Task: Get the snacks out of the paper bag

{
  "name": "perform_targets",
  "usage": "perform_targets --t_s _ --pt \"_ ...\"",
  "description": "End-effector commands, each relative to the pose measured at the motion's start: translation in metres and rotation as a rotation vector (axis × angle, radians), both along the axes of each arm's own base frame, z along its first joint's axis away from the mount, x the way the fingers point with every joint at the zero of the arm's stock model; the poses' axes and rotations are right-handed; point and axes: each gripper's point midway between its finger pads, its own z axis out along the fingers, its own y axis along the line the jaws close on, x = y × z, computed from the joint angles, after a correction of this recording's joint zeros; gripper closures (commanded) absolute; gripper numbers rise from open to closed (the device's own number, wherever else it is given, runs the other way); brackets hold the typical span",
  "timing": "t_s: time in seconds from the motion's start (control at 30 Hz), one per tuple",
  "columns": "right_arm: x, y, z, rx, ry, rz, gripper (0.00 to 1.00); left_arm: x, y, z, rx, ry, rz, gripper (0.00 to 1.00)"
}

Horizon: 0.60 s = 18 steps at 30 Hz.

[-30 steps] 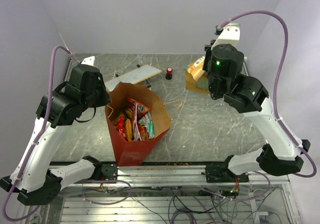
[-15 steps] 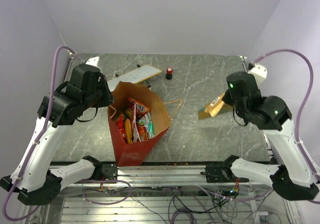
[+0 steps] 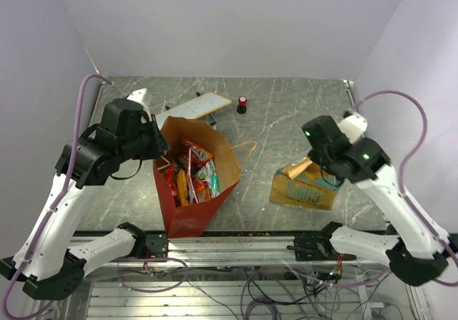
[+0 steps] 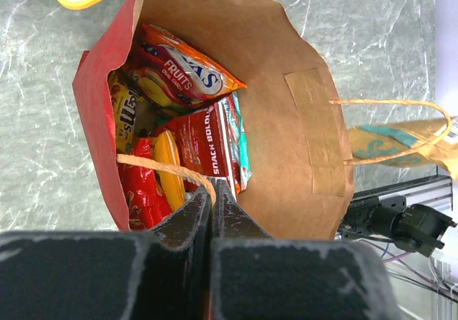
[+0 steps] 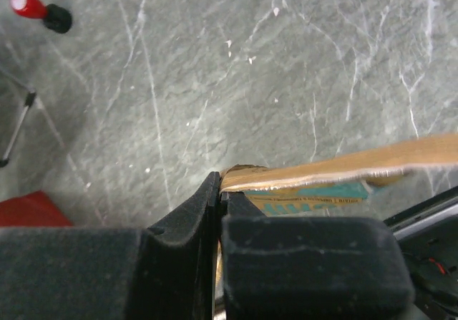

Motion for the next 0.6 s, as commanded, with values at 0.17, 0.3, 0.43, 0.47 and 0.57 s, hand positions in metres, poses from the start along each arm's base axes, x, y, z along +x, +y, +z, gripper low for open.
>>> perform_targets --t_s 0.17,0.3,0.43,0.47,0.57 --pt "0.131 -0.003 -0.029 -0.119 -0.036 0.01 1.0 0.005 0.006 -0.001 0.026 0.016 0.048 0.93" --pt "0.195 -0.014 -0.054 -0.072 -0.011 0.01 1.0 0.011 0.008 0.0 0.018 0.01 0.094 0.93" --pt "0.245 -0.013 -0.079 -0.061 0.019 0.018 0.98 0.016 0.006 -0.003 0.01 0.029 0.117 0.93" --pt "0.256 -0.011 -0.085 -0.06 0.02 0.027 0.95 0.017 0.006 -0.003 0.011 0.034 0.119 0.93" --pt "0.278 -0.011 -0.098 -0.058 0.035 0.032 0.77 0.018 0.006 -0.006 0.018 0.046 0.13 0.93"
